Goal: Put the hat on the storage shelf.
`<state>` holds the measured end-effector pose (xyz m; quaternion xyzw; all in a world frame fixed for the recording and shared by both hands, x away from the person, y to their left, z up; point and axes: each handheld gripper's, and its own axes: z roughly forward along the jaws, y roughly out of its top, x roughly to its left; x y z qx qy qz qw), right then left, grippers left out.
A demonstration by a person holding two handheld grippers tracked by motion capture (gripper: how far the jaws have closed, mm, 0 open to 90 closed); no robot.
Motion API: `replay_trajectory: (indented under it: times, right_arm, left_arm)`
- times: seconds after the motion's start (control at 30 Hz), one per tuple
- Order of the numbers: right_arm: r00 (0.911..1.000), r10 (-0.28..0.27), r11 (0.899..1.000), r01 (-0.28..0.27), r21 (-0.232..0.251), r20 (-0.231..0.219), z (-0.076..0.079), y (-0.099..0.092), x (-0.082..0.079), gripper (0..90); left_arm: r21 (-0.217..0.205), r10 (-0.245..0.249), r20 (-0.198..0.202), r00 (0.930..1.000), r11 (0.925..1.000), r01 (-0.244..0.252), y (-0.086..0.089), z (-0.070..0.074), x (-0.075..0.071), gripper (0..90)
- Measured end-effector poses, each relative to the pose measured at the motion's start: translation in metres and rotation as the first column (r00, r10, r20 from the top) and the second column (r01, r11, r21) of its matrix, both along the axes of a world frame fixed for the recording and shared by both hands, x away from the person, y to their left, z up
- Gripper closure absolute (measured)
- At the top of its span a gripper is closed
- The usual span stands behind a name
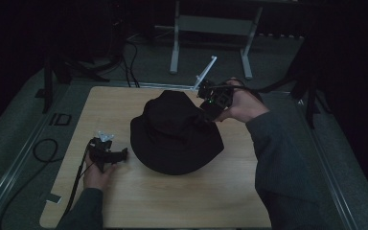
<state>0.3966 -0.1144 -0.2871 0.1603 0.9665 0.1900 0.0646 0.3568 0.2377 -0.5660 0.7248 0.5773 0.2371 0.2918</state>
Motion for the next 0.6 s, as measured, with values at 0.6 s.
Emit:
replay_trajectory:
  times: [0.6]
  right_arm:
    - [0.9991,-0.042,0.999,0.042,0.017,0.004,-0.011,-0.020,0.003,16.8]
  left_arm:
    - [0.001,-0.001,-0.001,1.0000,1.0000,0.001,0.000,0.000,0.000,7.7]
